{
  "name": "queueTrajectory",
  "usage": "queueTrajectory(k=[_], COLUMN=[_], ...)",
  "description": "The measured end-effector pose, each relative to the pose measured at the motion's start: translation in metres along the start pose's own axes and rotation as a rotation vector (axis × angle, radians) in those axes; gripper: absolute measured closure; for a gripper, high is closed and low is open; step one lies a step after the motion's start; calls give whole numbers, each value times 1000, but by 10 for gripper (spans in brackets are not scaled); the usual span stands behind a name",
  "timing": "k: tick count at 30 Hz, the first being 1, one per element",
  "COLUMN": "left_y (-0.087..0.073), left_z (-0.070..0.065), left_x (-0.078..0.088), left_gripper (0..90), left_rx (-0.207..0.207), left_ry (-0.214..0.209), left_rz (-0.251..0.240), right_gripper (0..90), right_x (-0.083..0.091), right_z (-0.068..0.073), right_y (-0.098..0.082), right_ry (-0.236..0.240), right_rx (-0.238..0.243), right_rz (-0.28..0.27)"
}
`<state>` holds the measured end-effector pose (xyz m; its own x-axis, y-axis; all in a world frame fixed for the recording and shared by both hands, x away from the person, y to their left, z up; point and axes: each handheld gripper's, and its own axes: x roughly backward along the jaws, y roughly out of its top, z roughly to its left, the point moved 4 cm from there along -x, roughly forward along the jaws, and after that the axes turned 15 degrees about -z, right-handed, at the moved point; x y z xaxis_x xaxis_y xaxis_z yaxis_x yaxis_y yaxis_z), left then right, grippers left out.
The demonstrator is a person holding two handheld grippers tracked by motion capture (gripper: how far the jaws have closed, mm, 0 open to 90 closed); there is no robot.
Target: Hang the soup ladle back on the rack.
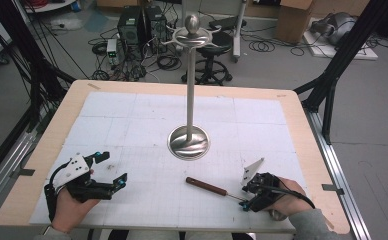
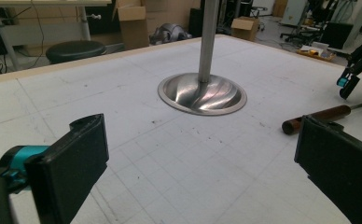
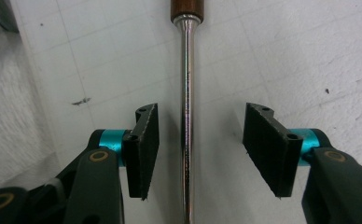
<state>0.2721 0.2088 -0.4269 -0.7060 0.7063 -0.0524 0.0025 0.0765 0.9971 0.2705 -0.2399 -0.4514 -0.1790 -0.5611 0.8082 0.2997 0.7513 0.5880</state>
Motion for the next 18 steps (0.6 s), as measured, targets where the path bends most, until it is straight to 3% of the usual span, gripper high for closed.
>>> queueTrajectory(k=[9,18], left_y=[0,0], left_z=[0,1], left_x=[1,1], left_gripper=[32,32], left_rx=[1,-2], left_ry=[-1,1], left_rz=[3,1], right_gripper=[607,705], right_x=[5,5], right_z=[5,9], right_y=[-2,-2], right_ry=[-37,-24], right_rx=[21,43], right_rz=[79,93])
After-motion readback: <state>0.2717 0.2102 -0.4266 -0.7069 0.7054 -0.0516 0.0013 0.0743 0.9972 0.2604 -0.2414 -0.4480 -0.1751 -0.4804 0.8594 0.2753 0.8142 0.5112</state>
